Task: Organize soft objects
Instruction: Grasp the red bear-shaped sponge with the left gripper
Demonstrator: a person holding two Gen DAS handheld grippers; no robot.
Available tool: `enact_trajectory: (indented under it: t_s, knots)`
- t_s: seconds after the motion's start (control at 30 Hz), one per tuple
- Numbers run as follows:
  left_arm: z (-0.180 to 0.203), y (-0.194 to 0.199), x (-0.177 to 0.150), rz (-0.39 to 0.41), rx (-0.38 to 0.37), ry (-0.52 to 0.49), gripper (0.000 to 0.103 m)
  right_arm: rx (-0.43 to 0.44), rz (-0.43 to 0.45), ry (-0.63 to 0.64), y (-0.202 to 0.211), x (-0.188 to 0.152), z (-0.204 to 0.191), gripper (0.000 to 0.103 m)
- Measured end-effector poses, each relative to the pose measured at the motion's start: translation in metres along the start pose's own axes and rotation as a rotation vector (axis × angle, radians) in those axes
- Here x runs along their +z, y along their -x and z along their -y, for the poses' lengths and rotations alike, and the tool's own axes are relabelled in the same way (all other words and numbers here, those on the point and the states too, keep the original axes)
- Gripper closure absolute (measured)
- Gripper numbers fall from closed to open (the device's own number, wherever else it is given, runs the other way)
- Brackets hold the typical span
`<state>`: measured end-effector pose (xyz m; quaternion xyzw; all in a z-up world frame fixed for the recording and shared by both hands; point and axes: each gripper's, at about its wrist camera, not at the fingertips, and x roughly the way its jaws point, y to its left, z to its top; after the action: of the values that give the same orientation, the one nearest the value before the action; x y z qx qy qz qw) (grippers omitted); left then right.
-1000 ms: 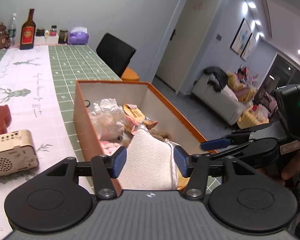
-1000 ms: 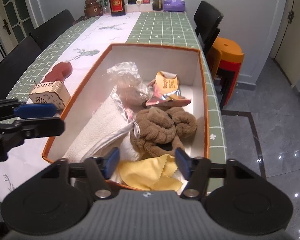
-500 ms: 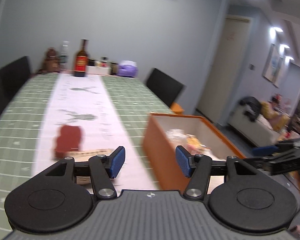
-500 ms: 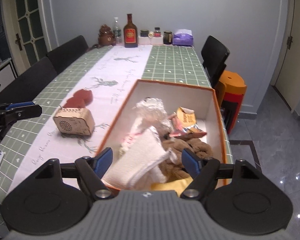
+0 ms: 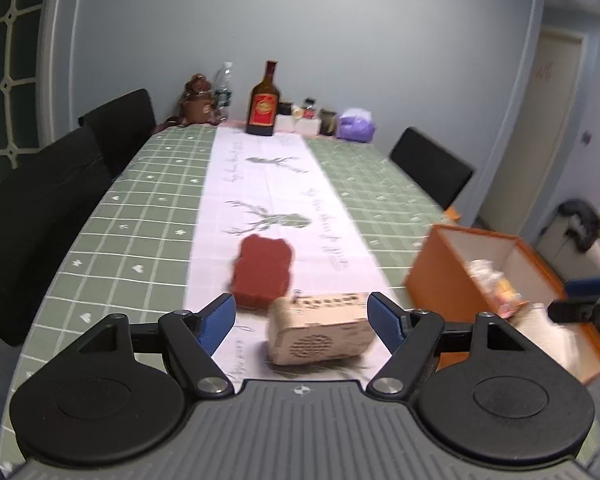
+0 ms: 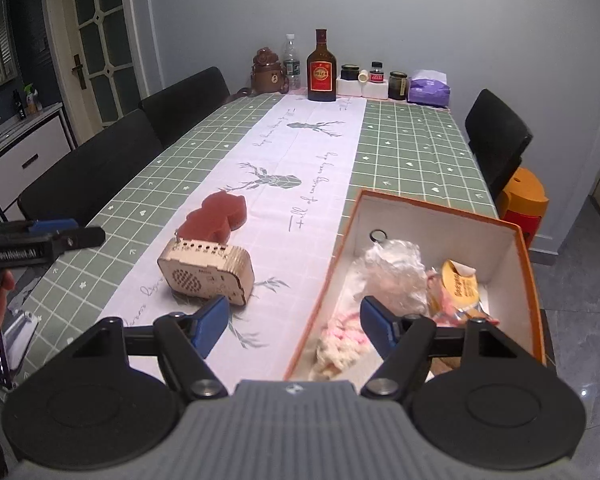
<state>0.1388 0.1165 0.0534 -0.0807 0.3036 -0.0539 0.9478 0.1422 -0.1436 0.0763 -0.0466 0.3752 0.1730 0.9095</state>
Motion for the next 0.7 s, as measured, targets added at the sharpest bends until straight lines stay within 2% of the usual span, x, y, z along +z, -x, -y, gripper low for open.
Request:
enact_trajectory:
  t_s: [0.2, 0.33, 0.5, 0.6, 0.7]
  knots:
    - [-0.023, -0.045, 0.017, -0.045, -0.006, 0.124, 0.015, 0.059, -0.042, 0.022, -0.051, 0.043, -0.011, 0.031]
    - [-0.036, -0.079, 0.032, -0.081, 0.023, 0.184, 0.015, 0.093, -0.075, 0.032, -0.090, 0.071, -0.013, 0.031]
    - [-0.032, -0.129, 0.045, -0.181, -0.003, 0.126, 0.014, 0.143, -0.153, -0.004, -0.146, 0.100, -0.009, 0.031]
    - [-0.026, -0.158, 0.041, -0.257, 0.021, 0.057, 0.014, 0.155, -0.197, -0.016, -0.174, 0.107, -0.007, 0.031]
    - [-0.027, -0.179, 0.036, -0.311, 0.041, 0.042, 0.014, 0.162, -0.236, -0.020, -0.195, 0.108, -0.004, 0.031]
